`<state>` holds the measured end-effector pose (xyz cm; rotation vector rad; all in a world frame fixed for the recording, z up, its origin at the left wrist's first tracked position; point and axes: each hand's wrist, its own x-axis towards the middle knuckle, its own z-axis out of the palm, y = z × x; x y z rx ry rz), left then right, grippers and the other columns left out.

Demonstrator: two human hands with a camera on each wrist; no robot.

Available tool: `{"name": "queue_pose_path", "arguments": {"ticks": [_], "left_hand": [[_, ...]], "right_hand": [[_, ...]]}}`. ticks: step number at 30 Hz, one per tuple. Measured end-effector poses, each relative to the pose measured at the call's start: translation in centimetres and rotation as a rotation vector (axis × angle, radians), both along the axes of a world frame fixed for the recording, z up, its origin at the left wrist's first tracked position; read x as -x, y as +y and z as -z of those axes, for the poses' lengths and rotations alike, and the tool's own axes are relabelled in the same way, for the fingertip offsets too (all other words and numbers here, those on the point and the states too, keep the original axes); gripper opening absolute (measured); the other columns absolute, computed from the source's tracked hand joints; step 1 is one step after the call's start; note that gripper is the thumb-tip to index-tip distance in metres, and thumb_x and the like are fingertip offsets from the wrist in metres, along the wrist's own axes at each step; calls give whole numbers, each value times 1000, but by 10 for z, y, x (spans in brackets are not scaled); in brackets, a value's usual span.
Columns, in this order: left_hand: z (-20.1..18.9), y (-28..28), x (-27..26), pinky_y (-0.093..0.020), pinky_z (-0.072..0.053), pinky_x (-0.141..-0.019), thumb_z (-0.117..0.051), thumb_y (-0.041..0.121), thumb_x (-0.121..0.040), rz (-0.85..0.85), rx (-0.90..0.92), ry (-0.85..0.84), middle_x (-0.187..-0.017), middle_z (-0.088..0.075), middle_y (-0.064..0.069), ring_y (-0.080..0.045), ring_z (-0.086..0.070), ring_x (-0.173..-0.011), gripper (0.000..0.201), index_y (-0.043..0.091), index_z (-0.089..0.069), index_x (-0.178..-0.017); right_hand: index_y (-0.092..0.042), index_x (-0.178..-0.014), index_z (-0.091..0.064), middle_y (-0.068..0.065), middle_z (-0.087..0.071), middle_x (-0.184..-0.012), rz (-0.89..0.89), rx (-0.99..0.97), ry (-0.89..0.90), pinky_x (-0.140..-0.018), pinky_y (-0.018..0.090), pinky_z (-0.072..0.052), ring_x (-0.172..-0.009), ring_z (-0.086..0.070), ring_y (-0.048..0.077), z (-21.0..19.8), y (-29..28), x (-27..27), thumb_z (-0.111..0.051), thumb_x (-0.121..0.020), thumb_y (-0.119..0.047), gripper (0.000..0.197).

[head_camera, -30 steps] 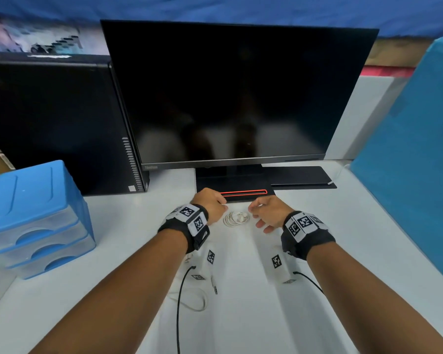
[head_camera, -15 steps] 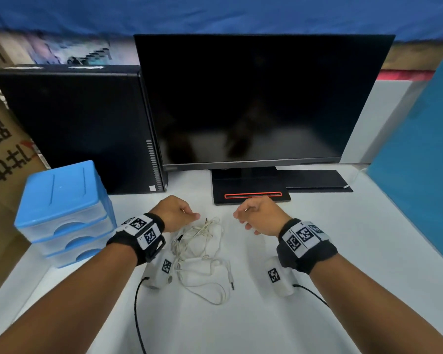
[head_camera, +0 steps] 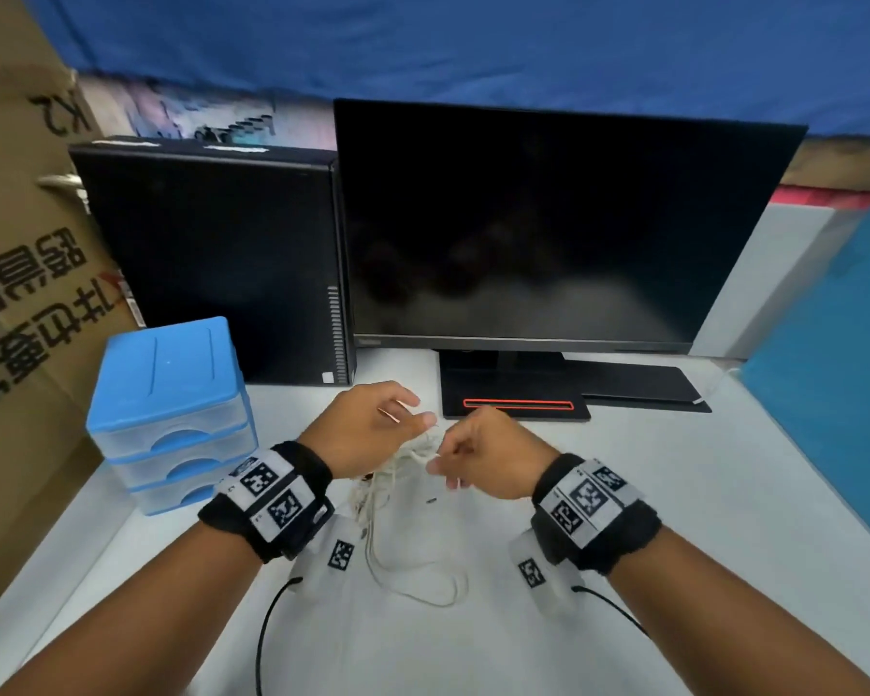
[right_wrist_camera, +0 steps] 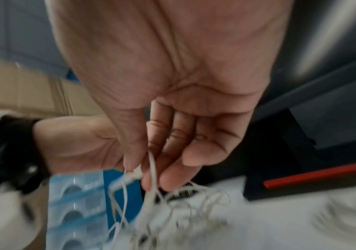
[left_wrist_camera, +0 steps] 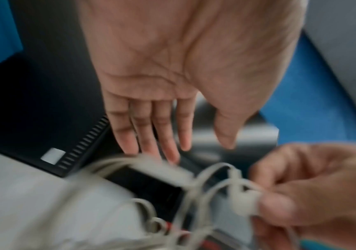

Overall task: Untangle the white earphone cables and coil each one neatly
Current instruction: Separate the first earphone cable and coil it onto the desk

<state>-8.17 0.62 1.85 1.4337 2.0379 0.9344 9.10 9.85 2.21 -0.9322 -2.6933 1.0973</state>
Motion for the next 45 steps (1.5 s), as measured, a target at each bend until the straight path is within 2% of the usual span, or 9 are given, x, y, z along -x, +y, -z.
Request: {"name": "queue_pose_path", "arguments": {"ticks": [6,12,18,24,29,32,36,41,45], "left_hand": [[-23,-16,6,-46,-56,-76,-77,29,-83,165,-79,-135,-77,-74,0,-11,-67,-65,8,21,-76,-86],[-28,-26,17,-37,-50,-58,-73,30,-86,18,-198,-166,-77,-74,-2,-14,-56,-54,7,32,-79,-86],[-75,-33,7,-21,-43,-57,-71,28,-84,82,-345,-179,-67,-68,4,-4,-52,-57,11,21,-79,-83],[-123,-42,-5,-61,-52,-70,-72,36,-80,263,-339,-42,-79,-74,-10,-50,-61,-77,12,26,-79,-82],[-144,-34,-13,-32,-57,-75,-68,15,-90,215,-487,-63,-79,-76,-4,-19,-70,-73,9,11,-76,-89],[-166,-30,-24,-13,-40,-49,-67,13,-89,183,-572,-202,-57,-60,7,-2,-48,-48,8,13,-74,-84],[-211,-32,-31,-21,-22,-43,-69,17,-89,202,-702,-223,-57,-53,5,-8,-33,-43,15,24,-74,-77],[-239,-38,-13,-25,-33,-47,-67,23,-92,132,-873,-248,-64,-56,3,-10,-41,-49,8,21,-73,-87],[-174,-13,21,-20,-41,-53,-64,24,-94,-198,-666,-196,-72,-61,5,-4,-51,-56,9,23,-69,-86]], "right_hand": [[-6,-69,-71,14,-63,-57,51,-20,263,-45,20,-40,-37,-47,6,-78,-4,-3,-76,-83,-33,30],[-8,-68,-67,8,-58,-51,89,49,557,-52,25,-46,-50,-54,17,-116,0,-27,-69,-90,-24,27],[-6,-68,-65,5,-63,-57,41,-37,241,-43,16,-36,-39,-44,7,-99,0,-30,-68,-90,-26,30],[-27,-108,-66,-7,-70,-103,27,-22,314,-84,28,-50,-93,-65,4,-96,3,-11,-72,-85,-16,26],[-16,-131,-55,0,-65,-128,-254,219,458,-105,28,-46,-122,-58,6,-116,-17,9,-79,-77,-6,59],[-14,-130,-56,3,-66,-124,-222,251,436,-93,21,-49,-111,-63,5,-107,-31,35,-74,-85,-12,49],[-10,-106,-70,1,-71,-93,-271,137,211,-67,26,-52,-77,-65,12,-89,-45,52,-58,-96,-19,18],[-13,-87,-67,3,-67,-82,-237,-471,-225,-73,33,-51,-77,-61,23,-71,-51,56,-42,-98,-51,47],[-9,-65,-66,1,-55,-52,-150,-112,-88,-57,27,-49,-49,-54,18,-76,-38,54,-48,-94,-57,58]]}}
